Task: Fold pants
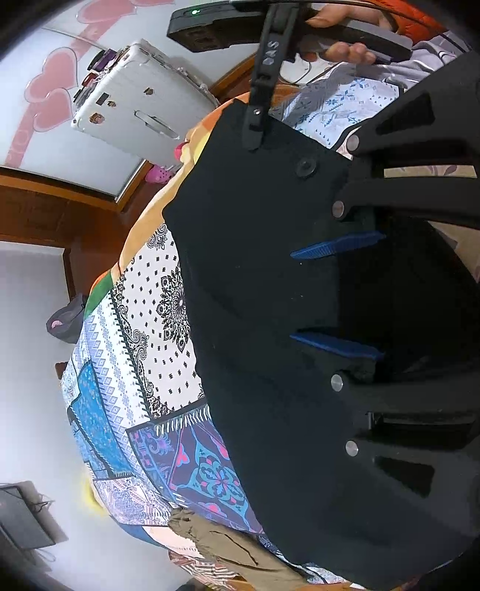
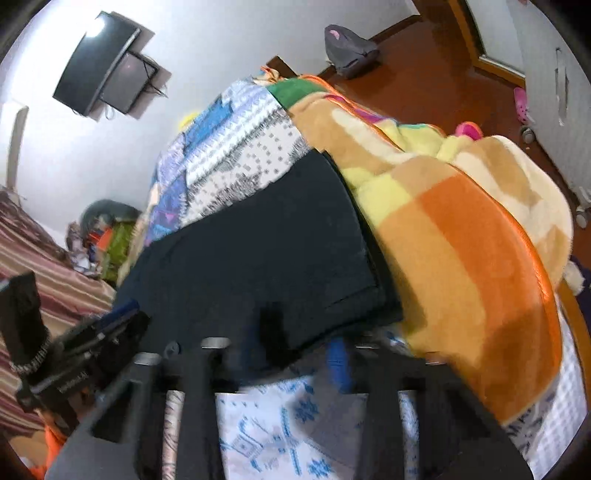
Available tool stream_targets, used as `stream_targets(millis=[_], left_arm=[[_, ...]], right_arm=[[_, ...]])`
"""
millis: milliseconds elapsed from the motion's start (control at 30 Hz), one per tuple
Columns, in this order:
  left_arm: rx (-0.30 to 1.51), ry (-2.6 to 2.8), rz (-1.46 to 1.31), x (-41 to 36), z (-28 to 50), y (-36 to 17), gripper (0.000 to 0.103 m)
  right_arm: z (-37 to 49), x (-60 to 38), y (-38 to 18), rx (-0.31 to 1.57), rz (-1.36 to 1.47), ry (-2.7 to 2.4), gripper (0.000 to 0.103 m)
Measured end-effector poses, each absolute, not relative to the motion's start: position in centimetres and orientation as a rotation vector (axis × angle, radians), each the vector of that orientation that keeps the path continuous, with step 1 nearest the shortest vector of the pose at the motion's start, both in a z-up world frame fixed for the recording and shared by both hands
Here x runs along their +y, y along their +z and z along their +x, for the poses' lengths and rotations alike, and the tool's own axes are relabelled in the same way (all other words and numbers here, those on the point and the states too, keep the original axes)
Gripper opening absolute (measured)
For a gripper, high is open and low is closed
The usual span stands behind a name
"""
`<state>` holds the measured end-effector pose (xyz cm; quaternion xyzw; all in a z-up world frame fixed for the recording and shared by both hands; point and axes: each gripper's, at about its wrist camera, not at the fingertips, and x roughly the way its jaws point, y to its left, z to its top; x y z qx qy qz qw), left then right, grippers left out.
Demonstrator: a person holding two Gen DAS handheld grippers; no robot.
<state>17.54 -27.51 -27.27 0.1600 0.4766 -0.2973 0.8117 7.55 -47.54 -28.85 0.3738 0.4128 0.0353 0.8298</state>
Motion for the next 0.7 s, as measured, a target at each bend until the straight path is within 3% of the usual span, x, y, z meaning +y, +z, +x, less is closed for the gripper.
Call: stream_targets(millis=[367,700], left_arm=[[0.968,-0.637,0.243,-24.8,17.6,-24.2,0.041],[0.833,-0.516,0.104,-14.7,18.6,-18.8,0.041]], right_arm=[[8.5,-44.5,-20.2,0.693,0.605,0.161,0.008],[11.9,-36.4,-12.9,0.583,0.443,0.335,0.008]])
